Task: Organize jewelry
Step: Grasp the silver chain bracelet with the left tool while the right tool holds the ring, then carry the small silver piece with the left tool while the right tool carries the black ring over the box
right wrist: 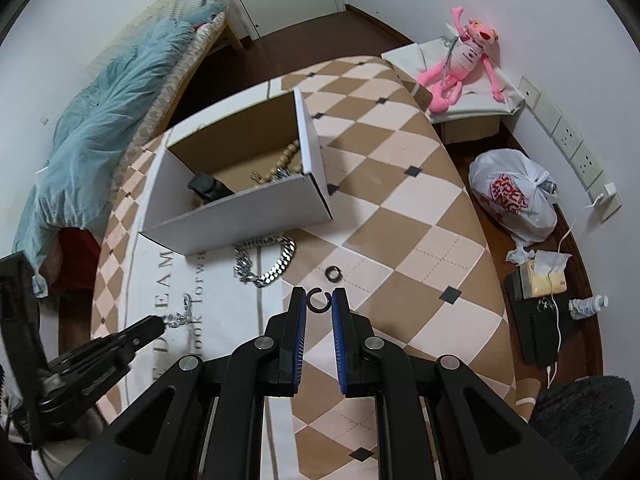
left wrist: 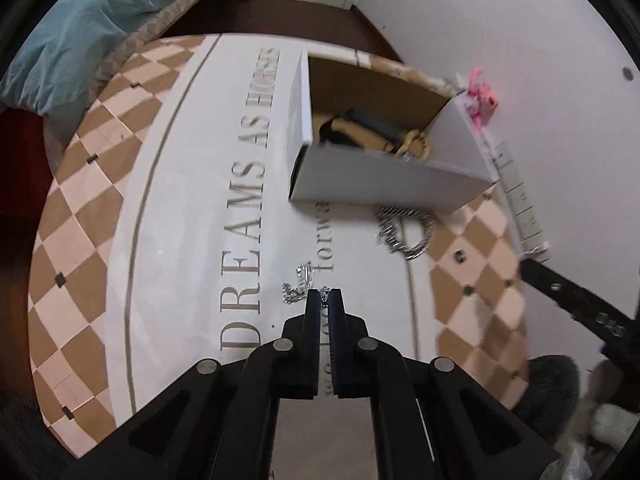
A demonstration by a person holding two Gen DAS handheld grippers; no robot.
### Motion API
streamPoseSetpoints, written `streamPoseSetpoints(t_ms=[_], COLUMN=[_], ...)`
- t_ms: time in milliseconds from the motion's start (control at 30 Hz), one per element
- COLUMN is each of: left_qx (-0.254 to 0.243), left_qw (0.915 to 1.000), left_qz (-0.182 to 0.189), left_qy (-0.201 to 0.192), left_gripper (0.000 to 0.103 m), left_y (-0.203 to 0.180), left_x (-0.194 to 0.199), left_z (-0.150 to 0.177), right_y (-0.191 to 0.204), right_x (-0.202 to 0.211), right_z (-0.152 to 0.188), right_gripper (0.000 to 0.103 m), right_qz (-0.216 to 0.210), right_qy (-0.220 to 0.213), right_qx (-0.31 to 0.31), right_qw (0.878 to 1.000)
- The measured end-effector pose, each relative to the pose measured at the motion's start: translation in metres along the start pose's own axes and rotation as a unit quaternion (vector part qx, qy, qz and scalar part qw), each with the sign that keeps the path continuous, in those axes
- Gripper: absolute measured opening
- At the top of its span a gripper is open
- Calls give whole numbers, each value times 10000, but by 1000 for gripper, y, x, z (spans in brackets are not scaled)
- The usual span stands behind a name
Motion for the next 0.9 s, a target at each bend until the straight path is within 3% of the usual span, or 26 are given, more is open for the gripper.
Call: streamPoseSetpoints(t_ms=[200, 400, 533, 633, 700, 767, 900], left_qx=[-91, -334, -555, -442, -391, -344, -287], left_qw=[9984, 9937, 9917, 9952, 9979, 9986, 9973], left_qz=[449, 775, 828, 426, -54, -277, -668], left_qy=[-322, -734, -809, -768, -508, -306, 57], left_gripper=[1, 1, 2, 7, 23, 85, 88], left_y=[-25, -56, -63, -44, -26, -12, 8], left_x=[45, 81, 90, 74, 45, 21, -27], left_z=[-26, -71, -90, -80, -65, -49, -18], right_y=[14, 30, 34, 34, 31, 29, 19], right_x=[19, 34, 36, 30, 20, 7, -22], right_z=[-19, -65, -89, -84, -70, -50, -12], right_gripper=[13, 13, 13, 13, 13, 13, 13], right_qz=[-317, -649, -664, -678, -630, -549, -320], right_qy=[-154, -339, -369, -318, -222, -72, 252], right_qx=[88, 292, 408, 397, 356, 323, 260], right_qw=[9993, 9969, 9963, 9964, 9971, 9979, 9988])
Point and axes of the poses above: each gripper's, at about its wrist camera, not at the fingertips, and x roughly against the way its jaws point, y to its left, z to its underside, the point moved 5 cm from there along -x, roughly the way its jaws point, and after that the axes turned 9 degrees about x, right-handed, at the moved point
